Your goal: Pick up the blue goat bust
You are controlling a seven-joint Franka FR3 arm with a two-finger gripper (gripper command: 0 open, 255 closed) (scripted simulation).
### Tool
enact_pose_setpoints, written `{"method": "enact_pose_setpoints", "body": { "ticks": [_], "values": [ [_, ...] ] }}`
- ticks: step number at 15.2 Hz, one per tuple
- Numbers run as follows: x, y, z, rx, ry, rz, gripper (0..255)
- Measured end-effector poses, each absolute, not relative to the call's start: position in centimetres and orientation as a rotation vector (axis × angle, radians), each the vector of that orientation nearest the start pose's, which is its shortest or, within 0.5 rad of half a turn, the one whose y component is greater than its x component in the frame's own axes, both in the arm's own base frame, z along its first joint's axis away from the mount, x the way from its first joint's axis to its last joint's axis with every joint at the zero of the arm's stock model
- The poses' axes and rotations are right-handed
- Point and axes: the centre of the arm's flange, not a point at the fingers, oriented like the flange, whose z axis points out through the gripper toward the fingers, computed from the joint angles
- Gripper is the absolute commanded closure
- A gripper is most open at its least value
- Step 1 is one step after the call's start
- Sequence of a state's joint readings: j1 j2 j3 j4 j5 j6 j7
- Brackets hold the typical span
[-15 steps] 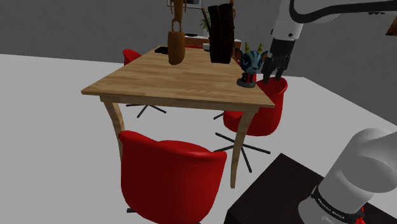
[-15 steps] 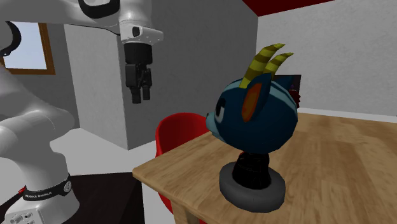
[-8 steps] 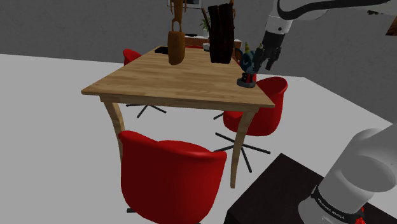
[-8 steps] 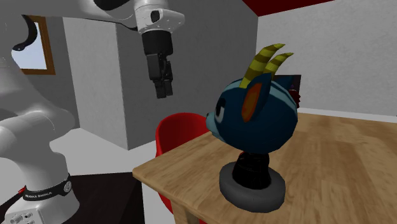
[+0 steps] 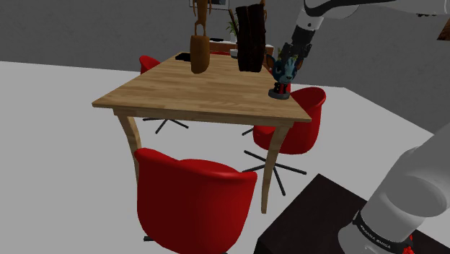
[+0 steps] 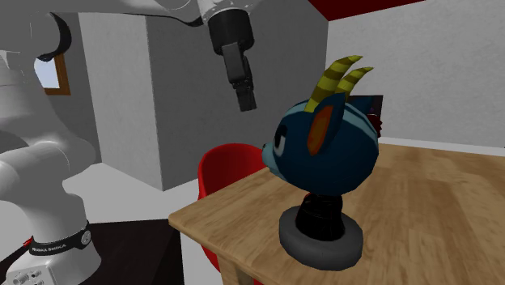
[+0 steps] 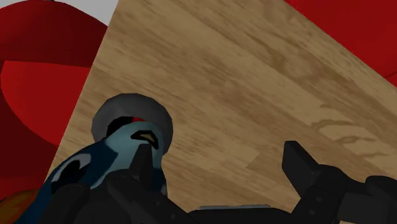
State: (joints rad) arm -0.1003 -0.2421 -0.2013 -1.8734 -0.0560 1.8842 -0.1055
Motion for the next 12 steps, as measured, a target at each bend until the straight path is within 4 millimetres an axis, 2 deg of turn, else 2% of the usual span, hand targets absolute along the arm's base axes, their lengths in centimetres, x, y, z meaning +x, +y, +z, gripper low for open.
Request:
{"method": "enact_pose_setpoints", "body": {
  "ticks": [3, 5, 12],
  "values": [
    [50.5, -18.7, 64.5, -3.153, 0.325, -0.459, 0],
    [51.8, -19.6, 65.6, -3.146, 0.345, -0.51, 0],
    [56.2, -25.0, 69.1, -3.116, 0.417, -0.682, 0]
  ]
}}
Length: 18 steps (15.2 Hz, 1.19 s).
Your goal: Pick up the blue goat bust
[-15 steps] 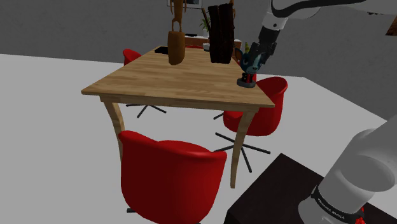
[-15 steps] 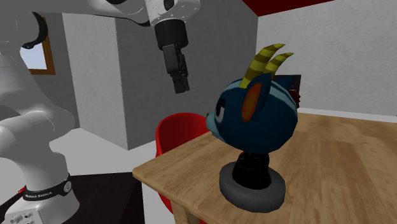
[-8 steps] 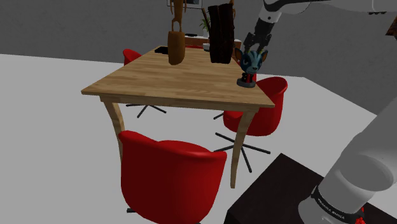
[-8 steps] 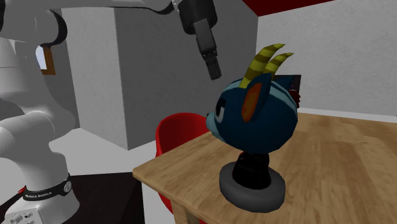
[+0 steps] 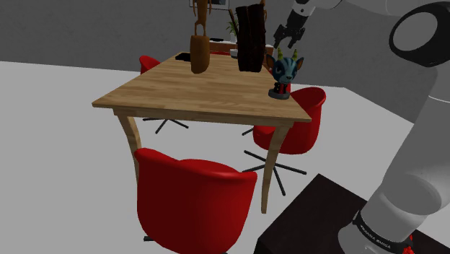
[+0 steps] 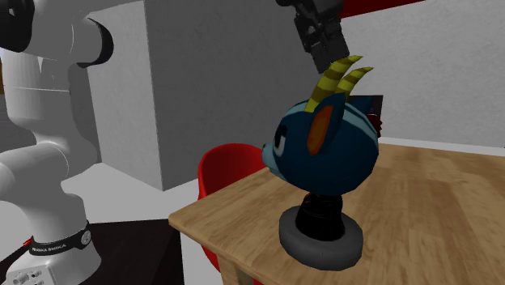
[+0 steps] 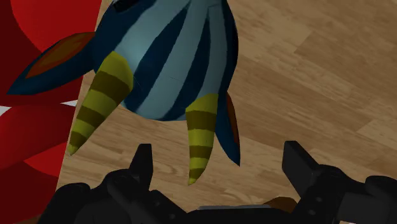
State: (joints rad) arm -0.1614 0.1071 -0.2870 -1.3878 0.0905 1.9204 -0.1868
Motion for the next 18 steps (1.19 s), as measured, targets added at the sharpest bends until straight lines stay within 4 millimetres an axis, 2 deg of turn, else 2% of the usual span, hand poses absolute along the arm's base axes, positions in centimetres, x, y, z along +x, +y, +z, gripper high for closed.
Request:
{"method": "enact_pose_setpoints", "body": {
  "ticks": [2, 9, 10, 18],
  "values": [
    [57.0, -26.0, 69.8, -3.109, 0.431, -0.716, 0],
    [57.2, -26.3, 66.5, -3.107, 0.434, -0.728, 0],
    [57.3, -26.3, 66.3, -3.107, 0.434, -0.728, 255],
    [57.3, -26.3, 66.2, -3.106, 0.434, -0.731, 255]
  ]
}}
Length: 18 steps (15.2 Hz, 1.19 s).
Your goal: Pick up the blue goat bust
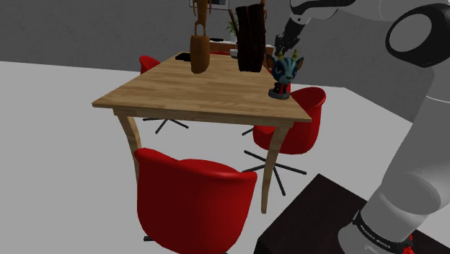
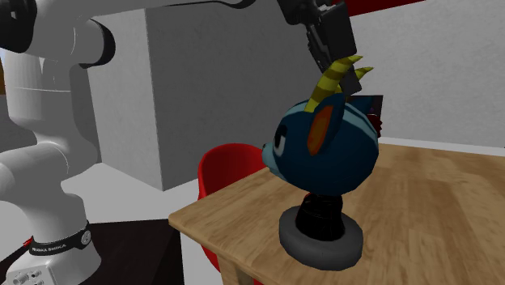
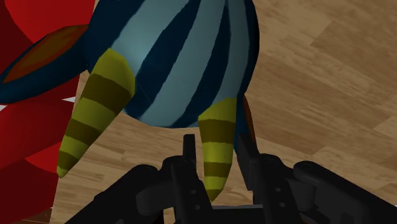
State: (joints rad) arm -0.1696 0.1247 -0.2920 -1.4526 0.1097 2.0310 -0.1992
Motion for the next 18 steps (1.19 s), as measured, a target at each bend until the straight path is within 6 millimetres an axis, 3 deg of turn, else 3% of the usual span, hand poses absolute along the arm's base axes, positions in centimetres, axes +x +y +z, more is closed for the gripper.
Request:
{"method": "enact_pose_setpoints", "body": {
  "ticks": [5, 18],
  "values": [
    [57.2, -26.3, 67.1, -3.107, 0.435, -0.725, 255],
    [57.3, -26.5, 73.6, -3.107, 0.434, -0.724, 255]
  ]
}}
